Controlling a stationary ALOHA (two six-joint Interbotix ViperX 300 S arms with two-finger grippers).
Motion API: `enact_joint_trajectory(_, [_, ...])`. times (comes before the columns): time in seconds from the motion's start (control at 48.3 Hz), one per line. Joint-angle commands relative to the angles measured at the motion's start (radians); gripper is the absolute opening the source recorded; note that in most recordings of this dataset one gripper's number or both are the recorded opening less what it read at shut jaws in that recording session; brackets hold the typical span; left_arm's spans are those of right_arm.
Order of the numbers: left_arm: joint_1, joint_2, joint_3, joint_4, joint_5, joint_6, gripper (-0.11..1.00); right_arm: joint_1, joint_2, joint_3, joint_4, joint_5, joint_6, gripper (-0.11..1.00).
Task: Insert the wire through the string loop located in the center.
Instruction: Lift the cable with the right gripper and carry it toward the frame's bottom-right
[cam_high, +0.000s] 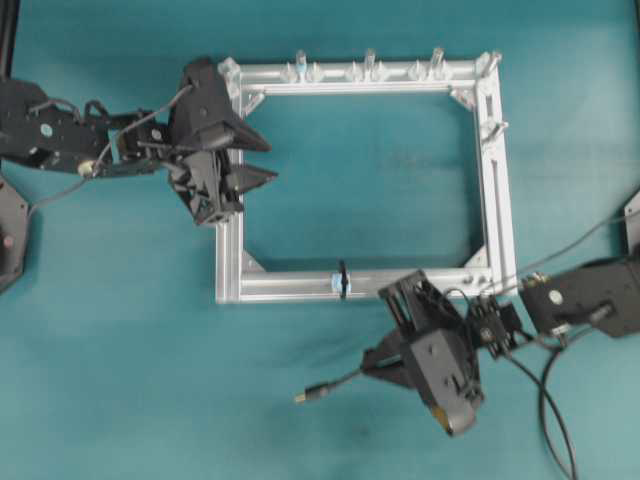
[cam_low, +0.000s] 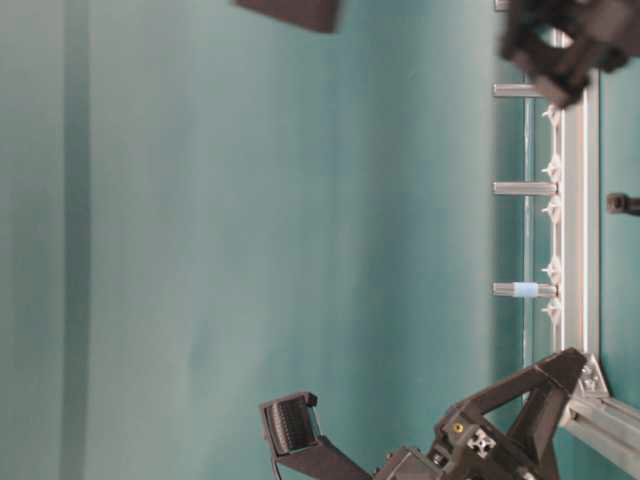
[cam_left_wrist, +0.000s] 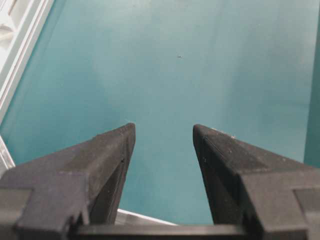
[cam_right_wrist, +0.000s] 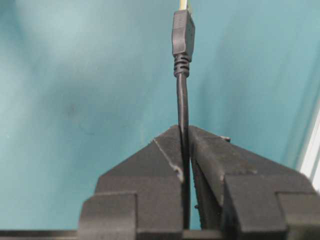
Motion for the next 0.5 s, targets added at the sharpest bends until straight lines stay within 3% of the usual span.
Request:
enact_joint_trajectory(0.0, [-0.005,-0.025,-0.015,0.003,-0.005,-0.008,0.55,0.005,-0.057,-0.017,0.020,0.037,0.002,0.08])
enact_joint_trajectory(0.228, [-0.026,-0.025,-0.009,0.003,-0.003,-0.008,0.55,0.028,-0.100,-0.032,0.063,0.123,0.011,0.08])
enact_joint_trajectory(0.476, [-0.037,-0.025,-0.009,0.003,-0.003,-0.008,0.55,0.035,-0.100,-0.032,0.066,0.146,0.101,0.08])
